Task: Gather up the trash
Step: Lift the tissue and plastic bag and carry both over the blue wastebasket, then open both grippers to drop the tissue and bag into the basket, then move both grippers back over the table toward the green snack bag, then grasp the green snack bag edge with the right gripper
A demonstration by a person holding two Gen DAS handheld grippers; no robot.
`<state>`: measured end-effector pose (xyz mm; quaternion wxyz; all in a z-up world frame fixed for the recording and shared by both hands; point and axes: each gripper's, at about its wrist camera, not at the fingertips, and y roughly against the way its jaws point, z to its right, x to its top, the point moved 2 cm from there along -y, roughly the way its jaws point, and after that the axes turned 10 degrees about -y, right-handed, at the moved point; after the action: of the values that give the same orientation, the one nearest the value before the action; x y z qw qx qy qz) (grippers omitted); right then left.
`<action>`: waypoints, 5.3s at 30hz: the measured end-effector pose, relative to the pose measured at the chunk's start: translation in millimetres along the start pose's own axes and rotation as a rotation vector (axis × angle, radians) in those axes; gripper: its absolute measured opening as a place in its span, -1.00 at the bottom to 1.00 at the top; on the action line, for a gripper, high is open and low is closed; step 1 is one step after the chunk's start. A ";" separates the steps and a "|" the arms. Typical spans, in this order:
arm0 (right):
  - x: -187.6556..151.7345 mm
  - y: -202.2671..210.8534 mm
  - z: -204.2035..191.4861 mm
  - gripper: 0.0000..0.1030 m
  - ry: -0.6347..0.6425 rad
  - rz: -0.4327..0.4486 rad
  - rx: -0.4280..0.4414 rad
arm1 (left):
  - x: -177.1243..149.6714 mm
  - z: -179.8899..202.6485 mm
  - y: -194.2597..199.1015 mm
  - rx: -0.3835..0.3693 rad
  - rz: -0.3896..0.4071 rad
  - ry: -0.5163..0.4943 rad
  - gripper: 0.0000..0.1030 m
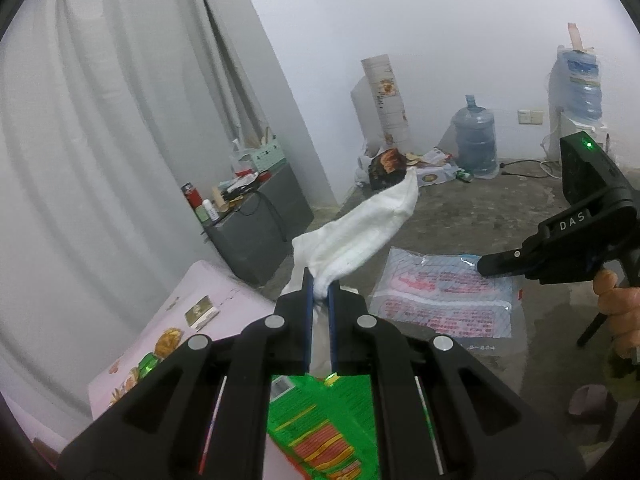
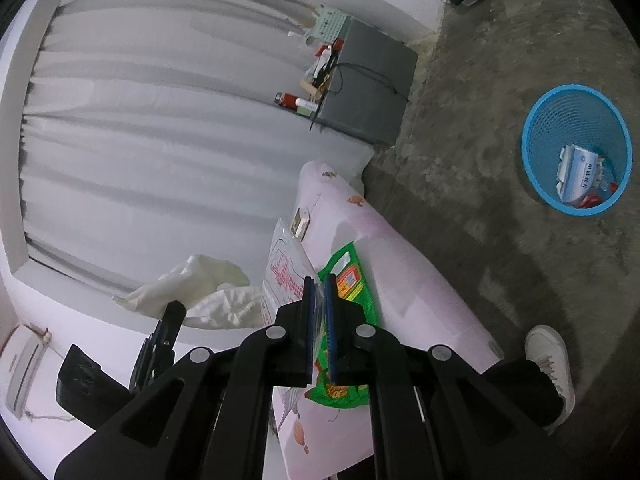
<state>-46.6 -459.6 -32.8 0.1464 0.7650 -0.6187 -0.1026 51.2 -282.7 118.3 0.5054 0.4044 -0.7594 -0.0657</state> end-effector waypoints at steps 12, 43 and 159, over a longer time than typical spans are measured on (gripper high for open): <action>26.6 33.0 30.9 -0.89 -0.055 0.120 -0.047 | 37.3 36.4 -41.7 -0.152 -0.008 -0.021 -0.91; 163.9 18.5 282.8 -0.07 -0.408 0.405 -0.608 | 56.1 204.8 -331.7 -0.717 -0.365 0.239 -0.10; -63.7 -159.2 22.3 -0.63 0.238 -0.355 -0.327 | -234.9 -40.5 -53.8 -0.330 -0.263 0.562 -0.15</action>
<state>78.3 -369.1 -111.1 0.3195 0.8343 -0.4287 -0.1345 152.0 -146.0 -57.4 0.7405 0.4138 -0.5112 -0.1383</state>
